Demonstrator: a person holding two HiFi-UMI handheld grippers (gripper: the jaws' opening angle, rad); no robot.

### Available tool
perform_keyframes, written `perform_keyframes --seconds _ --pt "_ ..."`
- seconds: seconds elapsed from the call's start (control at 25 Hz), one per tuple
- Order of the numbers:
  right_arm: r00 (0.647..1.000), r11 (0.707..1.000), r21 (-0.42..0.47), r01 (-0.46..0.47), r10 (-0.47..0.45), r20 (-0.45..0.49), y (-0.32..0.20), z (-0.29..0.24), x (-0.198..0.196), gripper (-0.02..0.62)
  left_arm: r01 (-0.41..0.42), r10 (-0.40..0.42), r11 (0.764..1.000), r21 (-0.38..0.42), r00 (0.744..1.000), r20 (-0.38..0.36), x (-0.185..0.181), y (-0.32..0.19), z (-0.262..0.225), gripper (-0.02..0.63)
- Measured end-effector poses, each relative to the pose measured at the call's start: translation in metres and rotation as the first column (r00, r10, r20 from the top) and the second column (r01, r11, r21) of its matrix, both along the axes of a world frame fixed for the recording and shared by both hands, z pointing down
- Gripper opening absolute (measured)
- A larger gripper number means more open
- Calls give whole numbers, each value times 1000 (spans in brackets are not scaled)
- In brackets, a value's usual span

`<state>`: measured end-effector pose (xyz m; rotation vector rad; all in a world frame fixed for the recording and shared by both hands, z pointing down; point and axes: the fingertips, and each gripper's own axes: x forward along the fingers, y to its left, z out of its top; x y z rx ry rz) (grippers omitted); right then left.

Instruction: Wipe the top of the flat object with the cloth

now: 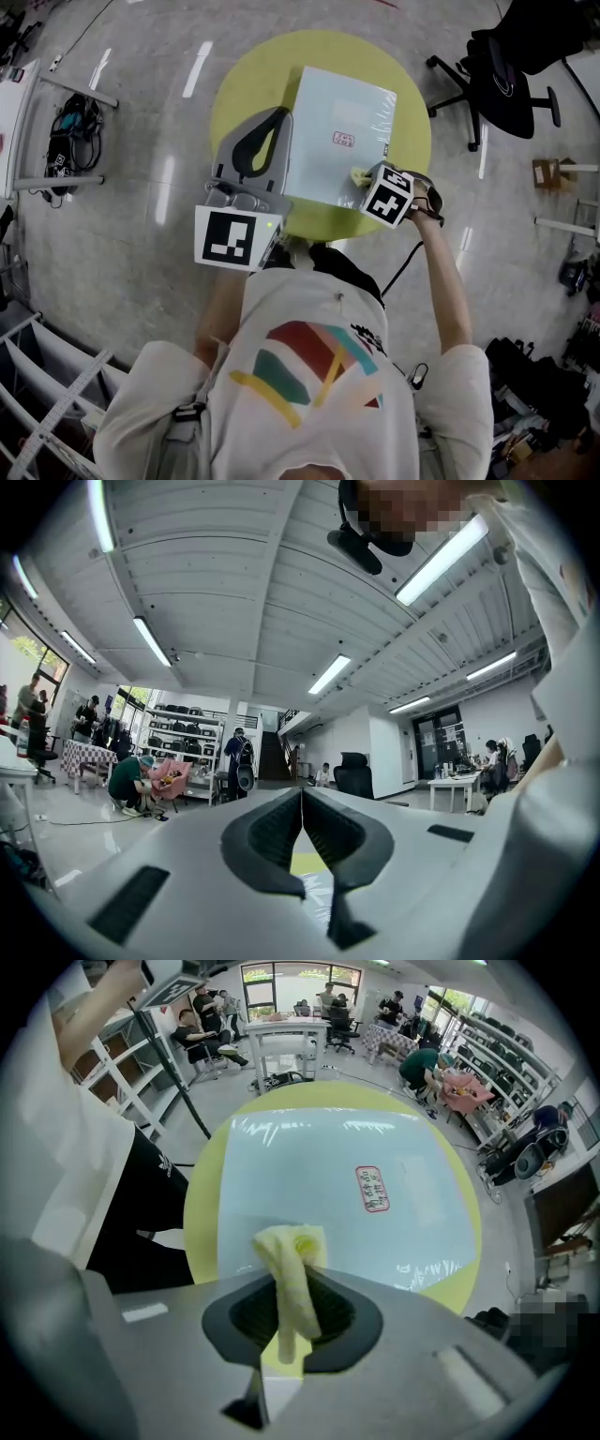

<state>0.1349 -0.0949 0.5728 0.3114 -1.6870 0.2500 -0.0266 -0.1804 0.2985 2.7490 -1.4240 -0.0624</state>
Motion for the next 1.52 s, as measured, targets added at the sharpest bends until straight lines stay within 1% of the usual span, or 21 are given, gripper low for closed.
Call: perform_keyframes --seconds 0.24,0.44,0.72,0.84,0.96,1.12,1.2,1.28,1.4,1.52 --pt "1000 999 -38 -3 4 21 39 0 -10 28 -7 7 1000 6 1000 -9 -1 4 -1 15" --pt "999 998 -65 -14 16 32 58 -1 -16 28 -14 14 1000 7 1000 -19 -1 6 -2 15" --pt "999 997 -78 -24 27 37 71 0 -19 28 -24 24 1000 13 999 -31 3 5 -4 15" --pt "998 996 -88 -28 32 45 74 0 -19 28 -22 24 999 28 999 -38 4 3 -7 15" --pt "998 994 -100 -36 42 54 76 0 -20 28 -30 31 999 19 999 -34 5 3 -5 15" --pt "996 993 -107 -49 57 67 72 -5 -16 28 -15 16 999 37 999 -43 4 1 -7 15" --pt "994 994 -85 -72 79 79 62 -12 -11 28 -7 8 999 34 999 -46 1 0 -5 15" --pt "990 994 -37 -98 101 98 44 -26 -6 28 -4 5 1000 21 999 -42 -3 -1 -2 15" --pt "986 988 85 -127 116 119 0 -57 2 28 7 -6 1000 28 999 -37 -5 -4 -1 15" --pt "988 967 221 -124 100 117 -50 -85 4 28 21 -20 1000 22 1000 -22 -8 -6 6 15"
